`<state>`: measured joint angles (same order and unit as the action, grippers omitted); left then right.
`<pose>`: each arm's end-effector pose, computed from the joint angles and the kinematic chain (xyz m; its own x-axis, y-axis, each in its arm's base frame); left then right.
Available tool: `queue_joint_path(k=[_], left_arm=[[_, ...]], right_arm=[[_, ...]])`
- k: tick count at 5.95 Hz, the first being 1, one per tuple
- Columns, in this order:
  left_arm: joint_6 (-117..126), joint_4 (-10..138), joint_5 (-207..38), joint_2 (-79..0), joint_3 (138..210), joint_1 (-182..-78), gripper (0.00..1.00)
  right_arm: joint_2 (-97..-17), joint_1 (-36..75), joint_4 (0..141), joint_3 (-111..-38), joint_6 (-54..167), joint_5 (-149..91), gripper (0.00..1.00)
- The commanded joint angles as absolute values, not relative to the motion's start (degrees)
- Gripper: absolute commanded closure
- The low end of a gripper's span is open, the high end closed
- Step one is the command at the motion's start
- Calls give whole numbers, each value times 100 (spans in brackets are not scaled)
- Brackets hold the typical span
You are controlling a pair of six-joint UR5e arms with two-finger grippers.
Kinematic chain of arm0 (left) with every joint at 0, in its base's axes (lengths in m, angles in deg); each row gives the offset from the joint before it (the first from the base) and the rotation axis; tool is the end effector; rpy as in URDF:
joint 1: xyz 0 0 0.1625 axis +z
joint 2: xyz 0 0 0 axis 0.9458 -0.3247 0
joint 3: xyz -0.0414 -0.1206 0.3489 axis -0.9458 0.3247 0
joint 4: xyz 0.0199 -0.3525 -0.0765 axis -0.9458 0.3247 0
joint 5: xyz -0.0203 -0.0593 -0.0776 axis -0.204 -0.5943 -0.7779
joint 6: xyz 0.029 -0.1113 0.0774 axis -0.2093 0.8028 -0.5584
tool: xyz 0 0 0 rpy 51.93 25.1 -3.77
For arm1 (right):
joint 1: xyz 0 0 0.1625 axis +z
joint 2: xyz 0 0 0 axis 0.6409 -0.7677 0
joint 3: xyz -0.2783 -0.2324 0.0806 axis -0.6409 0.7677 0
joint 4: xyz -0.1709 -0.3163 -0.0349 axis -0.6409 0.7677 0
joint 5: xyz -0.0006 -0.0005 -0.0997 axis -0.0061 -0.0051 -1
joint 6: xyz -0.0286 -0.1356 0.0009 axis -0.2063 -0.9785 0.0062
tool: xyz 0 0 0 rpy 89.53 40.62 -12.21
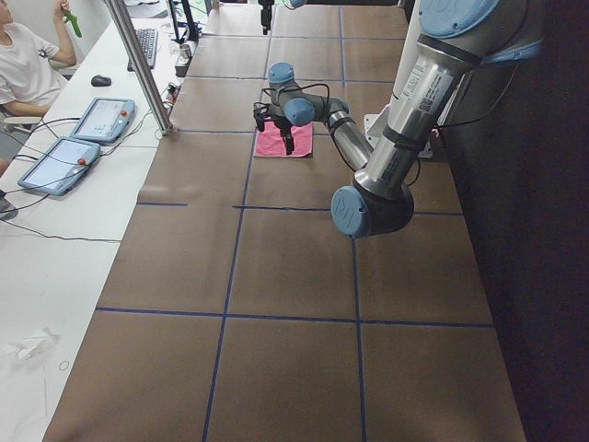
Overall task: Fold towel twice with both arms
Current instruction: 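Move the left gripper to the towel's near corner while the right gripper approaches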
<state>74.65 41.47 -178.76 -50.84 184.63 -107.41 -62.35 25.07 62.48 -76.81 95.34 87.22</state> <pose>0.4380 -0.4124 0.2708 0.5826 -0.3332 -0.7413 0.2296 0.9424 -0.2432 -0.2055 -0.5071 0.4059 0.4792 0.1361 0.8671 -0.1313 0.9879 -0.0825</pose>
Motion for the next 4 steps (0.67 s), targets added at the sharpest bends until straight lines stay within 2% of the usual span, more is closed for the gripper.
queue_joint_path(k=[1, 4], left_arm=[[8419, 4930, -17372, -5329, 17796, -10201, 4], [8458, 4932, -17309, -5312, 17758, -9927, 20]], right_arm=[[-5938, 1591, 5423, -7695, 11455, 8018, 0], [-5656, 711, 5449, -7897, 12432, 7297, 0]])
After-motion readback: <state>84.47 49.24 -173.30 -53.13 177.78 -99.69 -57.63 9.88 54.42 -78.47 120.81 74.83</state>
